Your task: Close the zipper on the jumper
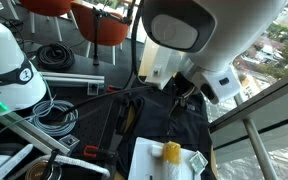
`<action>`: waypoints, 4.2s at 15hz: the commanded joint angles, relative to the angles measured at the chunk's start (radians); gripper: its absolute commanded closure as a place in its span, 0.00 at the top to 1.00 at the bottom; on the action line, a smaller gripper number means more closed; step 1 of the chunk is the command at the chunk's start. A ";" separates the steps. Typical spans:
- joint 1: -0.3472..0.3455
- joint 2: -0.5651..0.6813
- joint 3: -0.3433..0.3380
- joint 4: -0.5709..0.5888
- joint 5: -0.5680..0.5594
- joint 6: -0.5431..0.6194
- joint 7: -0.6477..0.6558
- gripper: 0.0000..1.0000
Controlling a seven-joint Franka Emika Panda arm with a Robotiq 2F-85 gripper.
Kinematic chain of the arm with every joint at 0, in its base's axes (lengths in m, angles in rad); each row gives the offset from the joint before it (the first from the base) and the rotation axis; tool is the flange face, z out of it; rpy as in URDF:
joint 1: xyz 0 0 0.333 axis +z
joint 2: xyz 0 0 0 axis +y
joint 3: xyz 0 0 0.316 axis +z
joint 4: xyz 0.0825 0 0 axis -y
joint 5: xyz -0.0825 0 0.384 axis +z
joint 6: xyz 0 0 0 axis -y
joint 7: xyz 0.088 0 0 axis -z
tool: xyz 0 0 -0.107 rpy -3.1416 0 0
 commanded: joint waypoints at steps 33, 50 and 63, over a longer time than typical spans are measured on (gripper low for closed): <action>0.068 0.720 -0.014 0.410 -0.180 0.305 0.192 1.00; 0.107 0.756 -0.030 0.462 -0.189 0.284 0.222 0.01; 0.168 0.663 -0.094 0.418 -0.226 0.214 0.238 0.00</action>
